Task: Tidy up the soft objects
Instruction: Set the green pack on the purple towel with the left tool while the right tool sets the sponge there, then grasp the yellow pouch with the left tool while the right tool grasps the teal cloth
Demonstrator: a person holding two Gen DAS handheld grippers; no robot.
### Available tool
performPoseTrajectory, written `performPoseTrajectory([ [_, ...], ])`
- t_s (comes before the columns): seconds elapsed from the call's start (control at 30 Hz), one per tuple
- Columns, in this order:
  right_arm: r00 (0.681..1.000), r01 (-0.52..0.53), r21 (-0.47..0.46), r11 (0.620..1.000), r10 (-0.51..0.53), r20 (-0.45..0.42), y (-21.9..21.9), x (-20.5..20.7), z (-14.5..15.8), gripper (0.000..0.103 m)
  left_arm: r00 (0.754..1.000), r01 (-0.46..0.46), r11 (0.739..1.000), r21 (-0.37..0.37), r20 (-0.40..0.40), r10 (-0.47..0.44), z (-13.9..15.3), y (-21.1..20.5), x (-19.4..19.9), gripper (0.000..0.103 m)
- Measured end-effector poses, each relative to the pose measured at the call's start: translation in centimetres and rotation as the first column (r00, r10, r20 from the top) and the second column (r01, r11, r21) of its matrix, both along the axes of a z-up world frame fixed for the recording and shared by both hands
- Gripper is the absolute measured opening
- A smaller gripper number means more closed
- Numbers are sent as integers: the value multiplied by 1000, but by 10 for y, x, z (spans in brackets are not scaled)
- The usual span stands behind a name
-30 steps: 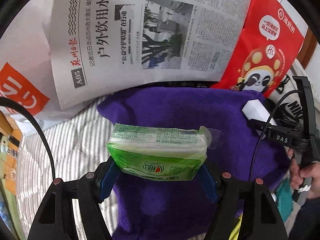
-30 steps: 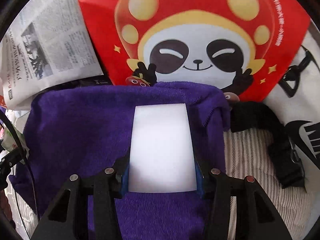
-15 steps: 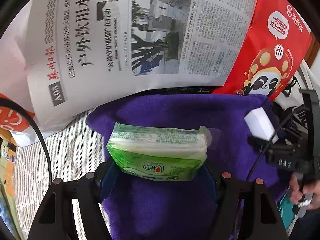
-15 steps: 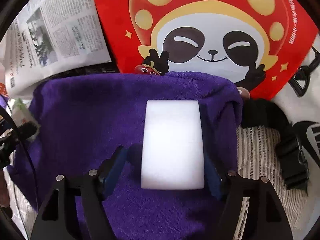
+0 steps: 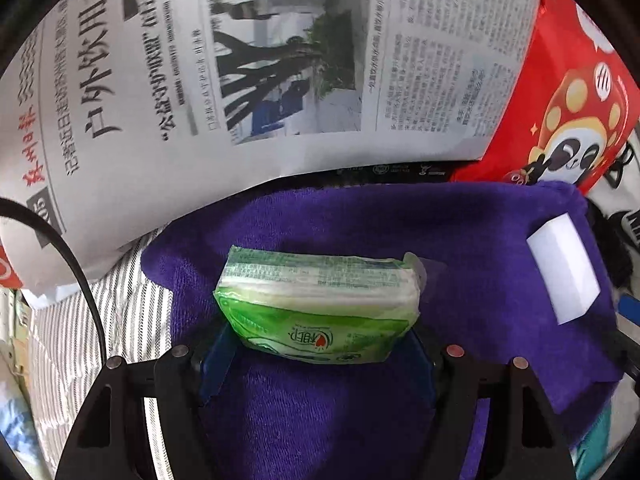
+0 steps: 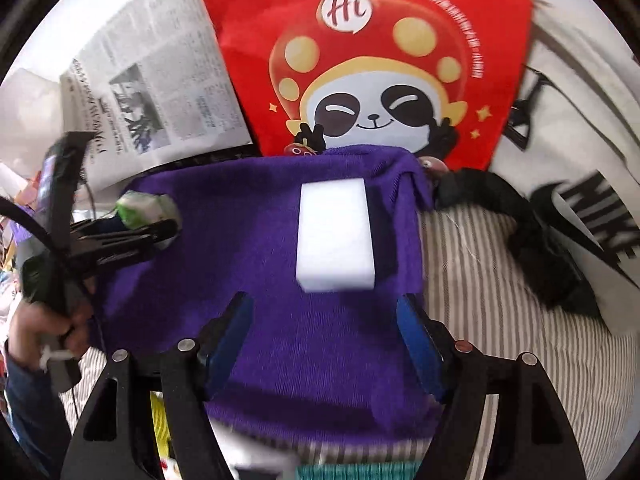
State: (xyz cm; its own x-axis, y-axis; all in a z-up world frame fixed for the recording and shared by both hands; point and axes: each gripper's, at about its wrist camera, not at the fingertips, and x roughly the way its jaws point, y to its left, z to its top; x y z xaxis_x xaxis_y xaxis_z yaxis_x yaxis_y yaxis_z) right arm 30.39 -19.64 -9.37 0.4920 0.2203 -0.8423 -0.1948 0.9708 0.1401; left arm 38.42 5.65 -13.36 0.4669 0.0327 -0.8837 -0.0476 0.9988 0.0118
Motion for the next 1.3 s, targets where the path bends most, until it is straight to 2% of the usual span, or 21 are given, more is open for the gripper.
performPoseTrajectory([
  [0.13, 1000, -14, -13, 1000, 14, 7, -6, -24, 7, 74, 1000, 24, 998, 50, -13, -23, -4, -15, 5, 73],
  [0.27, 1000, -13, -27, 1000, 13, 5, -7, -36, 10, 74, 999, 22, 999, 47, -25, -21, -13, -25, 13, 75],
  [0.37, 1000, -10, -24, 1000, 10, 10, -10, -47, 14, 74, 999, 26, 998, 51, -42, -24, -14, -30, 17, 86],
  [0.53, 1000, 23, 8, 1000, -23, 4, -18, -60, 14, 74, 996, 59, 996, 67, -67, -54, -17, -39, 8, 89],
  [0.73, 998, 56, 55, 997, -57, 16, -22, -78, 24, 74, 996, 45, 999, 27, -81, -43, -15, -46, -11, 89],
  [0.87, 995, 90, 63, 994, -92, 29, -24, -89, 35, 74, 998, 43, 997, 57, -53, -40, 2, -52, -29, 89],
  [0.97, 993, 107, 73, 992, -110, 39, -22, -97, 37, 80, 997, 65, 998, 12, -32, -64, 14, -57, -50, 89],
  [1.1, 995, 94, 101, 990, -96, 21, -10, -110, 33, 80, 997, 79, 996, -32, -2, -79, 22, -52, -88, 89],
  [1.3, 998, 63, 90, 994, -65, 22, 2, -144, 30, 80, 987, 152, 986, -70, 58, -148, 22, -45, -148, 89],
])
